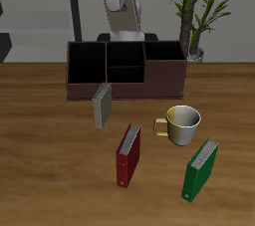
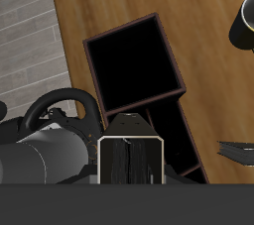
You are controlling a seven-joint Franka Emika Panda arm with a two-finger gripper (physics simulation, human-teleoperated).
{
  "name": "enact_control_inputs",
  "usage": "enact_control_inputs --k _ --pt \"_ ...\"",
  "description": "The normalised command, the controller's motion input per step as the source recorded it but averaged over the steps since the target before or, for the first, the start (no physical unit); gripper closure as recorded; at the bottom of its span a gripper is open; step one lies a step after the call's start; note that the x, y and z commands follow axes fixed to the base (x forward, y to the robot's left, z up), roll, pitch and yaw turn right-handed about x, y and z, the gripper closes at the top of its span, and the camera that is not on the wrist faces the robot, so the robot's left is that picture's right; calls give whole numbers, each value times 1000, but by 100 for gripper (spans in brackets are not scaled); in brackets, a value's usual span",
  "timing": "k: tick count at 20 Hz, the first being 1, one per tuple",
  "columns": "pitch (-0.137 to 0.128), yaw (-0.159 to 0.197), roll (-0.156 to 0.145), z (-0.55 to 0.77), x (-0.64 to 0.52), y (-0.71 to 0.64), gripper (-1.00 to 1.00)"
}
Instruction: Place the right yellow book into the back desk caddy's back compartment
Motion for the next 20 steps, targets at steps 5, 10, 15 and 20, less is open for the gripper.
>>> enact_control_inputs --k 5,10,15,20 --pt "37 62 4 -177 -15 28 100" --pt "26 73 -13 -108 1 -5 100" --pt "22 56 -29 -105 19 -67 100" --pt "-2 32 -5 -26 12 -11 100"
